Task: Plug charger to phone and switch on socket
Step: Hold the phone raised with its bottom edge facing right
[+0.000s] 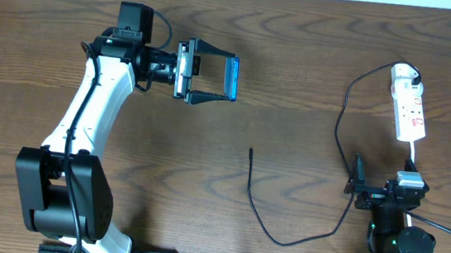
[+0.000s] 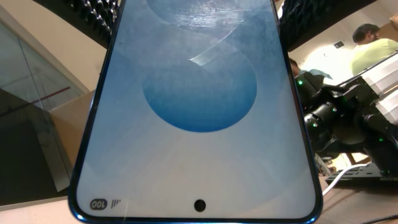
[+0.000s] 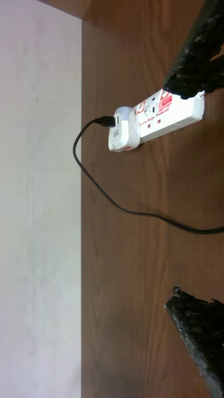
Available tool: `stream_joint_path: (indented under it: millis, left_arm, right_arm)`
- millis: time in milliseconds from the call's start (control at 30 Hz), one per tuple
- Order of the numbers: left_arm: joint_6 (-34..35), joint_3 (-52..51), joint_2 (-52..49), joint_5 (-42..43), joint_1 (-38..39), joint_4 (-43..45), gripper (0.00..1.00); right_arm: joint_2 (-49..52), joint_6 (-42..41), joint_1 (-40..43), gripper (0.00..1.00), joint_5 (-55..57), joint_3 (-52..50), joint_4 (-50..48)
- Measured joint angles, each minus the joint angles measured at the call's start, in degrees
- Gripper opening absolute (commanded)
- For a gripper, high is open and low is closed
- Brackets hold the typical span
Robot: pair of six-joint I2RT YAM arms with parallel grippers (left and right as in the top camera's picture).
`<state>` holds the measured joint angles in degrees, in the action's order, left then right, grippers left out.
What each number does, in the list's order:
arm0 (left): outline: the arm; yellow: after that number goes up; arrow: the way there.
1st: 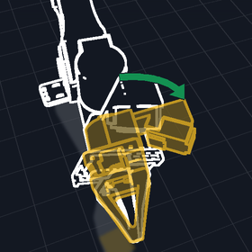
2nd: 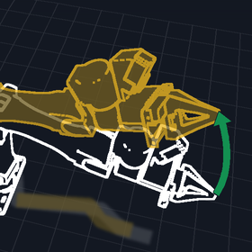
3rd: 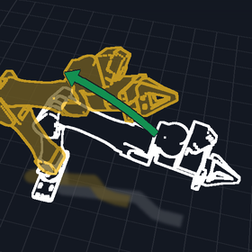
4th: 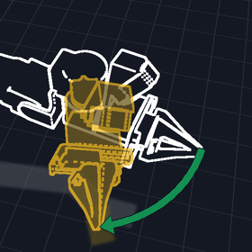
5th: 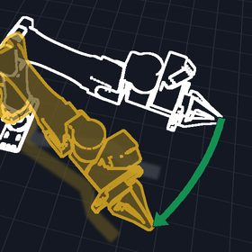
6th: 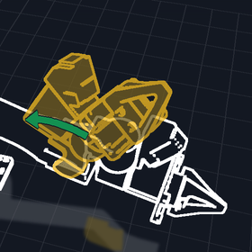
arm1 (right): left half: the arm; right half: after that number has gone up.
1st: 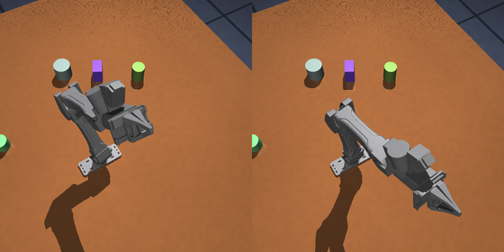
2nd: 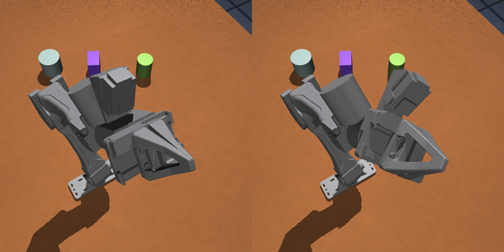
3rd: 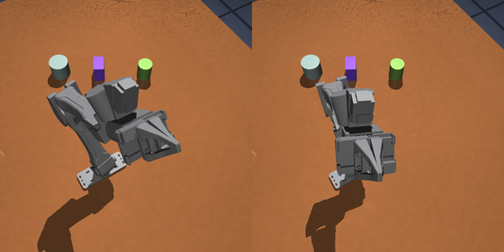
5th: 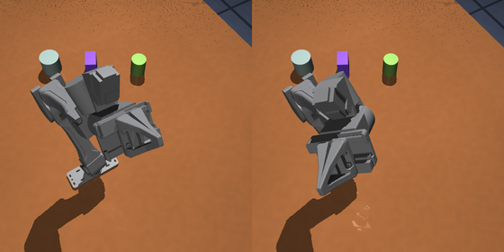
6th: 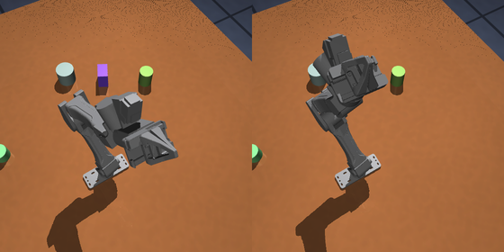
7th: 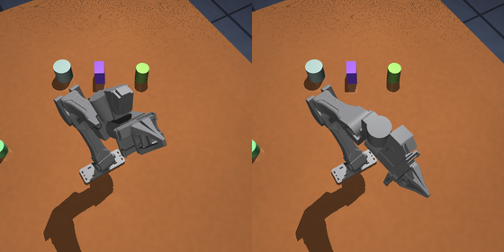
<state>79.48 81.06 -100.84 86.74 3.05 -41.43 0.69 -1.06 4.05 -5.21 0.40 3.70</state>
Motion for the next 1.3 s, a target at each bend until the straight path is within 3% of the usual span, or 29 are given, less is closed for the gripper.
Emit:
stream_joint_path:
  millis: [1000, 1300]
  left_arm:
    - [0.02, 0.00, 0.00, -0.04, 0.00, 1.88, 0.07]
    - [0.00, 0.00, 0.00, -6.10, 0.00, 2.19, 0.07]
  right_arm:
    - [0.00, 0.00, 0.00, 0.99, 0.00, 0.00, 0.00]
    - [0.00, 0.00, 0.00, 0.99, 0.00, 0.00, 0.02]
